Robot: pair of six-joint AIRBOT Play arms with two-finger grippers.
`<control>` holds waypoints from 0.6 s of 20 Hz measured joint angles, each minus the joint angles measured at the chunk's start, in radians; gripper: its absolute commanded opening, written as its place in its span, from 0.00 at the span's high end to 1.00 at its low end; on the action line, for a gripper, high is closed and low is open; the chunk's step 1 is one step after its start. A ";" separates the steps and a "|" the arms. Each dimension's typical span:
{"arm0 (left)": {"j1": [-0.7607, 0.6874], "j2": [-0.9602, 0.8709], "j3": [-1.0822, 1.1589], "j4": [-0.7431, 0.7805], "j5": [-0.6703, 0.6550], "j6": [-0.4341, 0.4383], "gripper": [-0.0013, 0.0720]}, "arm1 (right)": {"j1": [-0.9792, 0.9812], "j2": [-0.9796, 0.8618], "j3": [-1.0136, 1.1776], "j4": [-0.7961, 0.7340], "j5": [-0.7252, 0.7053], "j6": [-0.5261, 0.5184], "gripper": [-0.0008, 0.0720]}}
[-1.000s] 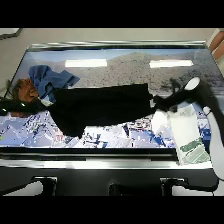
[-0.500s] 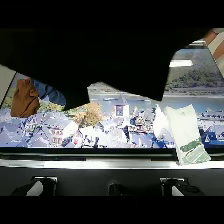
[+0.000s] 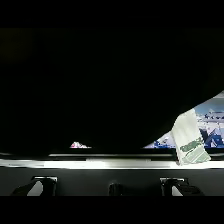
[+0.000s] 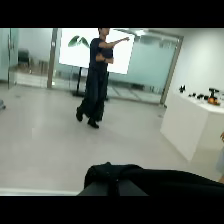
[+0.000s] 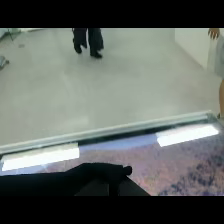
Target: Fold the shirts.
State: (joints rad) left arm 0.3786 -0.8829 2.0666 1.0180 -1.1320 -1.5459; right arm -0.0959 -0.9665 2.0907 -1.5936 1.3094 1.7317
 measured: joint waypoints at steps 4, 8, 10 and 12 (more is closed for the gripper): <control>-0.012 -0.175 -0.121 0.003 -0.187 0.026 0.94 | 0.002 -0.177 -0.071 0.048 0.174 0.001 0.94; -0.074 -0.361 -0.447 0.055 -0.222 0.102 0.94 | 0.040 -0.443 -0.248 0.076 0.233 -0.015 0.94; -0.095 -0.465 -0.569 0.065 -0.158 0.125 0.94 | 0.057 -0.580 -0.297 0.089 0.146 -0.003 0.94; -0.108 -0.571 -0.624 0.047 -0.070 0.144 0.94 | 0.064 -0.698 -0.325 0.103 0.019 0.040 0.94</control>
State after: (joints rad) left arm 0.2703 -1.4536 1.4429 1.0649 -1.2018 -1.4017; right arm -0.0319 -1.6642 1.7660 -1.4910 1.3281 1.7721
